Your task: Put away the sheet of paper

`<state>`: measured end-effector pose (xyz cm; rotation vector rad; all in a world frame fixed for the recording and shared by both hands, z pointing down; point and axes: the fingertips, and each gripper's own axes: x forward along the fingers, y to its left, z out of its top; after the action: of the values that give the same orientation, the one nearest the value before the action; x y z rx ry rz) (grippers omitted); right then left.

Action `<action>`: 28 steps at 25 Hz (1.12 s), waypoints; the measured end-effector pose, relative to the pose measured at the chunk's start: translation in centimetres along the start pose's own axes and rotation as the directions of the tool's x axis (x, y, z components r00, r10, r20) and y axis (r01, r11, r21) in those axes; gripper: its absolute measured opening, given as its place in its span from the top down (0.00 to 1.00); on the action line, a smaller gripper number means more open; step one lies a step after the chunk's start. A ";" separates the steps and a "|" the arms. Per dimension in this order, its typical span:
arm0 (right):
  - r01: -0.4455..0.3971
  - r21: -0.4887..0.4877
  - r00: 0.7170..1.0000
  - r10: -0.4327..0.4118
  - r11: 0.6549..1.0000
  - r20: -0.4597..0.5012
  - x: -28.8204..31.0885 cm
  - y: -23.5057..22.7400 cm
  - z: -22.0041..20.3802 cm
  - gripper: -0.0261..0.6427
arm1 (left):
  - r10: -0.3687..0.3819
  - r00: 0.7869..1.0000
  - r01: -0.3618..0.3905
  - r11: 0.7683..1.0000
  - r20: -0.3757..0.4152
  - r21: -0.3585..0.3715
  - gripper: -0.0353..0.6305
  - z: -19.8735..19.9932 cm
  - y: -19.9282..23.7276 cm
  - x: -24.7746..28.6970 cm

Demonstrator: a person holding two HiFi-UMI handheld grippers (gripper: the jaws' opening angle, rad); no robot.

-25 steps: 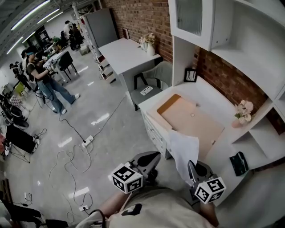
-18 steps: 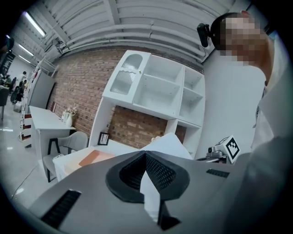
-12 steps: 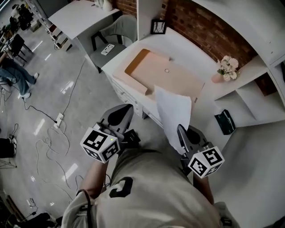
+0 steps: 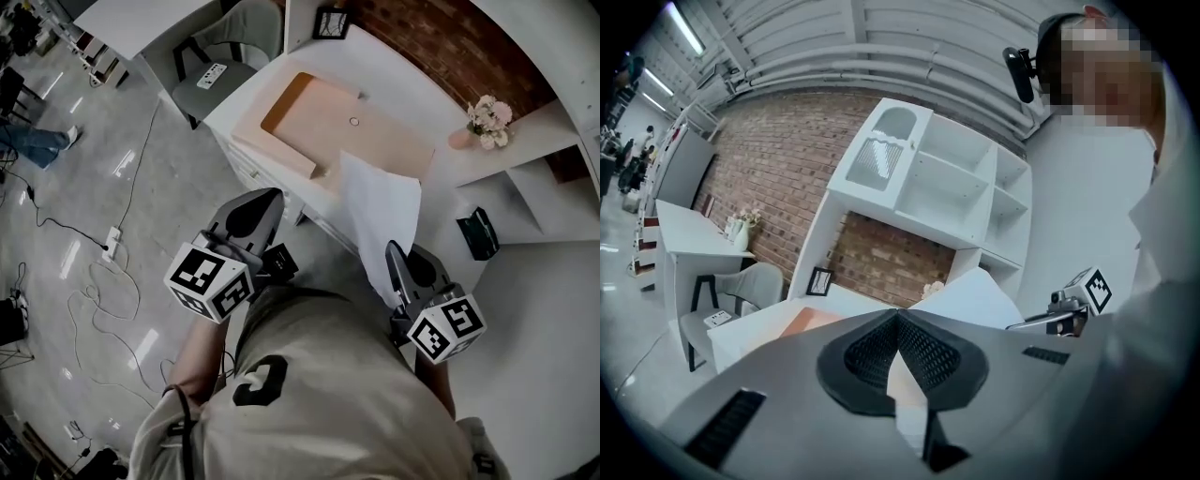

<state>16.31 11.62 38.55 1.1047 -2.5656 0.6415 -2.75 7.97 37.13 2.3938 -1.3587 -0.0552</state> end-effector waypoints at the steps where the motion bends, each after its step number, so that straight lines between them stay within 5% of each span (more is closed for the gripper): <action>1: 0.008 -0.001 1.000 -0.008 1.000 -0.001 0.2 0.1 0.2 0.92 | -0.010 1.000 0.010 1.000 0.005 -0.006 0.92 0.0 0.2 0.1; 23: 0.076 -0.024 0.997 -0.076 0.997 0.004 7.4 2.5 3.4 0.92 | -0.065 0.998 0.063 0.995 -0.020 -0.071 0.92 0.3 8.0 -1.0; 28: 0.111 0.052 0.993 -0.112 0.993 0.032 7.3 1.8 4.6 0.92 | -0.087 0.996 0.083 0.992 -0.036 -0.097 0.92 -0.6 9.3 -1.0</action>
<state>9.73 5.97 37.04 1.2764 -2.5083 0.6673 -10.76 4.73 40.77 2.3590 -1.2086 -0.0932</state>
